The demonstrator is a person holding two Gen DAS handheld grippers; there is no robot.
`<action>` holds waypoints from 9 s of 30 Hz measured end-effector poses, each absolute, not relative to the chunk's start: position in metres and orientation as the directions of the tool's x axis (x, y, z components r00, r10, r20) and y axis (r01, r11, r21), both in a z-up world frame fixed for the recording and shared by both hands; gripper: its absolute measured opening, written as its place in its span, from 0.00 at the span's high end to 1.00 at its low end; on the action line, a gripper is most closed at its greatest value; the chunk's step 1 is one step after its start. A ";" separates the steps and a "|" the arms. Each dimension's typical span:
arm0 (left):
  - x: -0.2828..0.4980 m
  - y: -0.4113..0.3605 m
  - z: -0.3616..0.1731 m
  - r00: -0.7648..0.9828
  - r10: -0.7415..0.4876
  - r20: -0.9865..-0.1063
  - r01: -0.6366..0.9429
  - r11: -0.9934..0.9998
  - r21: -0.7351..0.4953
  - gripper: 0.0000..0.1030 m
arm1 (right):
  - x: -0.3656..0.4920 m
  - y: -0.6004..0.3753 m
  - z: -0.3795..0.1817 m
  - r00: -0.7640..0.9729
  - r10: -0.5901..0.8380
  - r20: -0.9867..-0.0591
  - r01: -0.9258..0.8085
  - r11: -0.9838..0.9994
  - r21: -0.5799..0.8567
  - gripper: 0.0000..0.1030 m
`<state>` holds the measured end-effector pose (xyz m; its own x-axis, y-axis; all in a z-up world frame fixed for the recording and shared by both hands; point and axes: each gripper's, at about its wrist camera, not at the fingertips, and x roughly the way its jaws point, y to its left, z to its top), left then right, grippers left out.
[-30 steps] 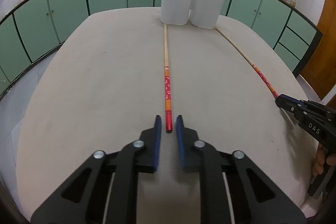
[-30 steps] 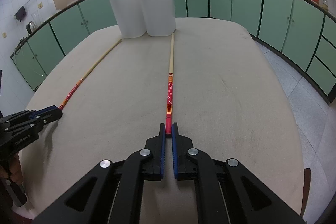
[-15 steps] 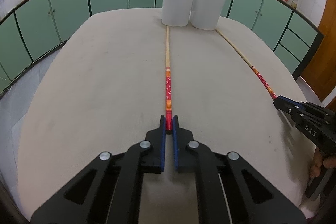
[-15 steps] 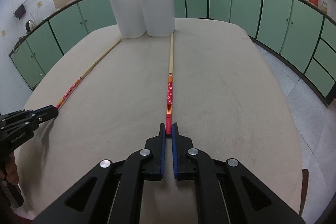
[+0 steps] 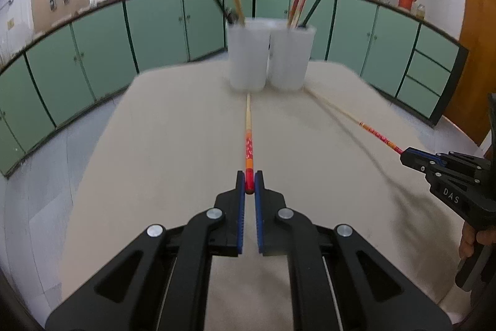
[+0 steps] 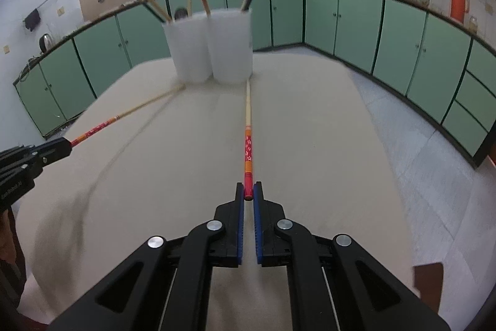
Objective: Organize utensils
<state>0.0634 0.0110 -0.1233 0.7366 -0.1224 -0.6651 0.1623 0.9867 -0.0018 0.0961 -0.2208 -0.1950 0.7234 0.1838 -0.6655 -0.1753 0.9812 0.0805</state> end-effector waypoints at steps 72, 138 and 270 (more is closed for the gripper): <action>0.310 -0.030 0.019 0.877 -0.198 -0.438 0.222 0.975 0.005 0.94 | 0.316 -0.180 -0.021 0.769 0.366 -0.525 -0.398 0.916 0.055 0.94; 0.031 -0.008 0.044 0.943 -0.130 -0.305 0.135 0.991 -0.006 0.05 | 0.067 -0.206 -0.014 0.889 0.329 -0.317 -0.309 0.944 0.115 0.06; 0.023 -0.004 0.031 0.935 -0.135 -0.329 0.132 0.991 -0.032 0.05 | 0.059 -0.203 -0.021 0.885 0.329 -0.329 -0.316 0.944 0.095 0.06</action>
